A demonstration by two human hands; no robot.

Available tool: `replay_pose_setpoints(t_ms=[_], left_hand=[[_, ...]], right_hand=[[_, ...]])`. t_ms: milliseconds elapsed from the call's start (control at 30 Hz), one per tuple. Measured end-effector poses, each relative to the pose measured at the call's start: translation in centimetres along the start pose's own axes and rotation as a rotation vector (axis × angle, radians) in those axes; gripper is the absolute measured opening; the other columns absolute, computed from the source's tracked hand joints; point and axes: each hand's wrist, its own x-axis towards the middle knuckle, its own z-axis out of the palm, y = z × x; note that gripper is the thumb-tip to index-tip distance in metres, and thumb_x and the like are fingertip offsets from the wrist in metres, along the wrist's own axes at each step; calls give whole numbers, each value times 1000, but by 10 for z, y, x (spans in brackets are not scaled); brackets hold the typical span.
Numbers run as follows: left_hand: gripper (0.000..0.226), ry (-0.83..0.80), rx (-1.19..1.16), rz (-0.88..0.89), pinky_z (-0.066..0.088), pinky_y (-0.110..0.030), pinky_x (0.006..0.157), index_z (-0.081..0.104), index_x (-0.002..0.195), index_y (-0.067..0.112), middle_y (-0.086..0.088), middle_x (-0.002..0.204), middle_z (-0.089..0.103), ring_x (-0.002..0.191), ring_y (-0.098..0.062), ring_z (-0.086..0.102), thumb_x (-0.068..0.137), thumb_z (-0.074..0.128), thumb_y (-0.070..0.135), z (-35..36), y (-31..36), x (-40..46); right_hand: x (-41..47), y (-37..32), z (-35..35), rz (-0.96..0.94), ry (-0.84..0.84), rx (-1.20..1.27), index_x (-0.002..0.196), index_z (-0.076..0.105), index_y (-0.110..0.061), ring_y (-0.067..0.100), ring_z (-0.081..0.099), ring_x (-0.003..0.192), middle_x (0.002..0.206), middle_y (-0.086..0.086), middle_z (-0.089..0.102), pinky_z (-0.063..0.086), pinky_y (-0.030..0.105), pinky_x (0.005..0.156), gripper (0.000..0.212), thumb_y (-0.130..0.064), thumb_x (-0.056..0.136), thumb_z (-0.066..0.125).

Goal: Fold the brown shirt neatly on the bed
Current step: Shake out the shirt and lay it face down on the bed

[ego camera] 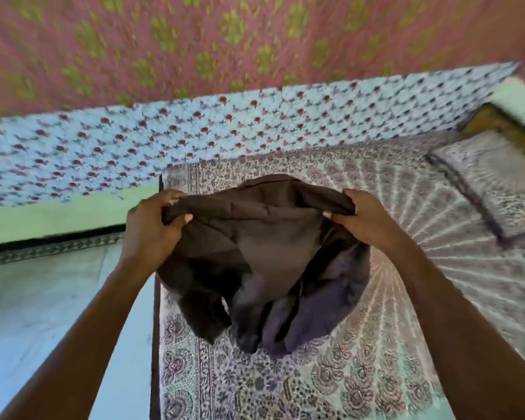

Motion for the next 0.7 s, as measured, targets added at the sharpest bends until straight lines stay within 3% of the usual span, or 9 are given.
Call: replay_pose_setpoints(t_ms=[67, 133, 233, 300, 333, 433, 567, 633, 700], left_hand=[[25, 8, 53, 51, 44, -32, 82, 75, 114, 18, -7, 97, 69, 99, -32, 66, 89, 76, 15, -2, 32, -14], [17, 36, 126, 68, 41, -32, 76, 76, 106, 15, -4, 91, 63, 95, -34, 63, 90, 74, 22, -2, 58, -32], [14, 159, 200, 42, 48, -39, 73, 75, 98, 13, -9, 91, 64, 93, -36, 62, 89, 73, 23, -1, 95, -53], [13, 266, 241, 7, 52, -44, 75, 76, 98, 12, -13, 94, 67, 95, -39, 63, 86, 70, 16, -2, 121, -64], [15, 304, 267, 3, 54, -47, 78, 76, 97, 13, -15, 94, 68, 97, -41, 63, 84, 68, 14, -4, 132, -68], [19, 379, 307, 2, 55, -49, 81, 76, 92, 10, -19, 90, 70, 92, -43, 65, 79, 63, 8, -2, 168, -80], [14, 366, 159, -115, 45, -36, 73, 75, 90, 1, -18, 82, 69, 86, -32, 65, 84, 61, 0, 1, 210, -87], [14, 366, 132, -133, 48, -38, 77, 75, 91, 1, -23, 89, 72, 91, -36, 68, 85, 63, 1, -1, 224, -91], [11, 243, 98, -123, 48, -33, 80, 76, 93, 4, -19, 94, 73, 96, -35, 68, 84, 71, 0, -3, 242, -98]], right_hand=[[-16, 8, -29, -32, -16, 165, 96, 64, -19, 24, 67, 94, 95, 3, 69, 50, 40, 81, 10, -22, 95, 73], [-30, 19, -54, -60, -21, 251, 101, 64, -18, 25, 67, 98, 97, 4, 70, 54, 45, 88, 15, -28, 94, 74], [-49, 38, -88, -110, -101, 150, 109, 65, -21, 25, 66, 104, 109, 4, 68, 55, 47, 92, 66, -66, 65, 87], [-62, 58, -111, -138, -219, -29, 118, 66, -24, 23, 65, 110, 120, -1, 66, 54, 43, 94, 90, -74, 48, 92], [-66, 66, -121, -145, -262, -93, 115, 68, -20, 24, 67, 107, 116, 1, 68, 56, 41, 91, 88, -69, 47, 95], [-83, 86, -162, -170, -184, -142, 89, 72, -6, 28, 71, 86, 87, 11, 73, 57, 41, 73, 48, -36, 63, 98], [-97, 110, -207, -219, -51, 52, 83, 78, -11, 23, 75, 78, 79, 7, 77, 62, 48, 80, 20, -21, 74, 92], [-104, 115, -225, -229, -37, 83, 77, 73, -14, 21, 73, 73, 74, 4, 74, 61, 44, 74, 21, -23, 76, 92], [-101, 122, -241, -199, 153, 54, 71, 60, -12, 20, 62, 68, 66, 2, 59, 49, 36, 61, 35, -27, 77, 91]])
